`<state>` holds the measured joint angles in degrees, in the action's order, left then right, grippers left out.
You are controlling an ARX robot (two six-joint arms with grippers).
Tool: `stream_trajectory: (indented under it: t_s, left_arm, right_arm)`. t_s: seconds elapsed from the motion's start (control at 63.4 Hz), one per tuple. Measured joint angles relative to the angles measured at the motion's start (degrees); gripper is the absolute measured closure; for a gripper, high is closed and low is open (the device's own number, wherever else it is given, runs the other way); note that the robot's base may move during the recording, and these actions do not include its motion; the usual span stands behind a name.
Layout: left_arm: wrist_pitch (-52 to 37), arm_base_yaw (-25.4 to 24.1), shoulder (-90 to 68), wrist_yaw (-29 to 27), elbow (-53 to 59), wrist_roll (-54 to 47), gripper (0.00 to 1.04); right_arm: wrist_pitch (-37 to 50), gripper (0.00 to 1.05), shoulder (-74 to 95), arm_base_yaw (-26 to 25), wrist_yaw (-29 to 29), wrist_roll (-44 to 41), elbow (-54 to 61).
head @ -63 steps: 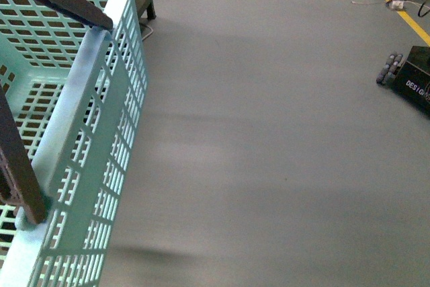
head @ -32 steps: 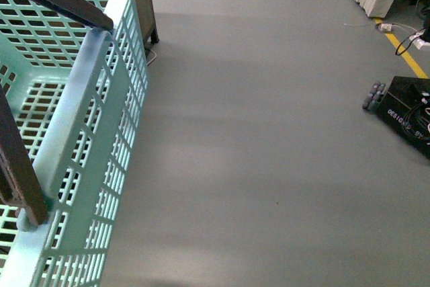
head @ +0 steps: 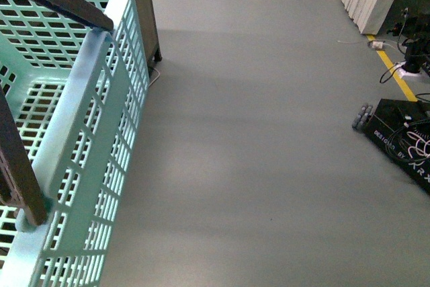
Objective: Pick mango and avocado into basket
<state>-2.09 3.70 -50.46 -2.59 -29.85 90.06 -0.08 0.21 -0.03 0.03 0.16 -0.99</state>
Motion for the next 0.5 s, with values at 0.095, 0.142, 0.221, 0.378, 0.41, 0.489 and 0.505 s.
stream_trajectory:
  t_s: [0.095,0.142,0.221,0.378,0.41,0.489,0.505]
  left_arm:
    - [0.0,0.0,0.0,0.0,0.0,0.0,0.91]
    - [0.0,0.0,0.0,0.0,0.0,0.0,0.91]
    - [0.0,0.0,0.0,0.0,0.0,0.0,0.91]
    - [0.0,0.0,0.0,0.0,0.0,0.0,0.91]
    - [0.0,0.0,0.0,0.0,0.0,0.0,0.91]
    - [0.0,0.0,0.0,0.0,0.0,0.0,0.91]
    - [0.0,0.0,0.0,0.0,0.0,0.0,0.91]
  right_arm:
    - [0.0,0.09,0.0,0.0,0.0,0.0,0.0]
    - [0.0,0.09,0.0,0.0,0.0,0.0,0.0]
    - [0.0,0.09,0.0,0.0,0.0,0.0,0.0]
    - [0.0,0.09,0.0,0.0,0.0,0.0,0.0]
    - [0.0,0.09,0.0,0.0,0.0,0.0,0.0]
    - [0.0,0.09,0.0,0.0,-0.1,0.0,0.0]
    - [0.0,0.09,0.0,0.0,0.0,0.0,0.0]
